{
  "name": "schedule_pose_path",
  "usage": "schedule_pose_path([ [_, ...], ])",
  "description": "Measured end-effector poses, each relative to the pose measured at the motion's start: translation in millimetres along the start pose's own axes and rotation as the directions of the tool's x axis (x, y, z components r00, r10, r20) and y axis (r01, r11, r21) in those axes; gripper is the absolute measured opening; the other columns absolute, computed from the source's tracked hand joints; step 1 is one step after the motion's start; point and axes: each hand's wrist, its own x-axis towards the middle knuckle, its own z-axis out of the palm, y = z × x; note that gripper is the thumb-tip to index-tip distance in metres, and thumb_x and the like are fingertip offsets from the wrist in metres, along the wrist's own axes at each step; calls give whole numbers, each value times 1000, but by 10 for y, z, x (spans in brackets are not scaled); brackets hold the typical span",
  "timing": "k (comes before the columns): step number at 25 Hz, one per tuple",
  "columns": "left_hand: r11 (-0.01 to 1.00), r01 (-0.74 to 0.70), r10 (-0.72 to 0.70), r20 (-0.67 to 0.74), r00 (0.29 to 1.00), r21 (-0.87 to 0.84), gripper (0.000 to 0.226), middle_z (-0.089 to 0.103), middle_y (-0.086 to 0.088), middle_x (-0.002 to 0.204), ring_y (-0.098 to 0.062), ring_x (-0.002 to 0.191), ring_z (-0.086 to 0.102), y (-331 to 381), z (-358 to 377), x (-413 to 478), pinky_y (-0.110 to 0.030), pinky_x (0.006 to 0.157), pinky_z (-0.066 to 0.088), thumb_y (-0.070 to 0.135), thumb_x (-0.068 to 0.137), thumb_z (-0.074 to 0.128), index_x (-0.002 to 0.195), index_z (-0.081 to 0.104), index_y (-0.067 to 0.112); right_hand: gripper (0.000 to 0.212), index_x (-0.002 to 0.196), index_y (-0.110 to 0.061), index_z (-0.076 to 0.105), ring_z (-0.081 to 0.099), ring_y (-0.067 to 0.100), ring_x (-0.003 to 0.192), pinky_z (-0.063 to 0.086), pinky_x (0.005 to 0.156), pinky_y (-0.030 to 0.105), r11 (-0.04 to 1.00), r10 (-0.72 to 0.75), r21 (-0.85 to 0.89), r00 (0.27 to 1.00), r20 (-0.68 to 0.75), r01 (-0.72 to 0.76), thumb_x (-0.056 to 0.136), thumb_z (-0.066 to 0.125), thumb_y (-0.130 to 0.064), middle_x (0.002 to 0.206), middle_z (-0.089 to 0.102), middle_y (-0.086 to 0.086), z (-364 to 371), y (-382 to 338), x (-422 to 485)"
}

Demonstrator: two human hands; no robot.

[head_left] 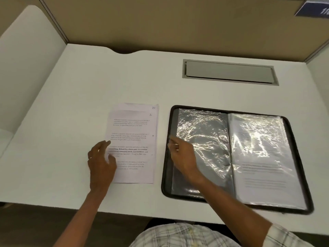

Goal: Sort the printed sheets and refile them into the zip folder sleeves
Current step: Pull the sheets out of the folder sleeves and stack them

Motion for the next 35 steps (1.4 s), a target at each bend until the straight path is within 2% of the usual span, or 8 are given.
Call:
schedule_pose_path([
  [5,900,-335,410,279,869,-279,35,67,8,119,-2,114,58,933,710,-458,-28,105,49,0,98,63,120,68,26,38,138,-12,60,50,14,131,42,114,40,971,-113,-234,949,-294,43,102,51,-4,144,56,3,-972,891,-514],
  [8,830,-380,532,372,761,-409,30,66,10,123,1,121,55,1619,1247,-783,-27,108,45,4,101,58,123,69,20,45,148,-11,49,29,34,152,25,121,60,821,-114,-549,896,-429,-158,104,48,-7,164,30,15,-1460,1562,-848],
  [13,745,-662,606,501,618,-83,57,27,0,169,-19,159,14,2177,1995,-1157,-51,128,14,40,107,26,159,36,20,55,161,-13,20,0,38,156,22,116,73,789,128,-508,902,-412,-344,109,35,-17,169,-4,14,-1979,2212,-1018],
  [19,829,-556,506,506,699,-61,56,30,6,167,-12,158,15,2140,2133,-1234,-53,128,8,49,108,25,157,41,25,68,157,-18,34,2,15,159,42,108,15,992,-122,-6,914,-387,130,99,53,9,172,-5,-1,-2165,1723,-1071],
  [24,874,8,208,387,898,-487,34,73,13,118,-2,105,69,2785,1763,-1233,-42,94,56,48,107,48,127,69,31,117,161,-43,5,27,9,151,50,96,13,878,43,477,999,-23,-27,80,88,-22,169,14,-14,-2123,1371,-1189],
  [29,946,7,149,453,879,-325,99,46,6,155,-16,133,53,3320,1490,-1108,-46,108,48,77,75,72,155,37,30,105,161,-40,12,38,5,146,41,116,32,944,-166,325,932,321,56,85,84,-32,165,30,-15,-1999,1182,-1199],
  [32,972,-175,219,348,911,-155,106,27,-3,167,-25,143,44,3110,1457,-995,-44,105,47,43,84,84,164,16,29,71,155,-23,39,39,16,146,35,120,46,956,-295,140,856,425,259,92,72,-19,160,42,0,-1789,1133,-1138],
  [35,969,-98,148,219,964,-225,95,35,-4,164,-31,134,54,2649,1389,-821,-39,101,49,1,90,71,164,19,31,51,138,-20,60,47,17,140,36,119,43,928,-366,69,858,359,367,90,60,-5,150,54,-2,-1737,1281,-1086],
])
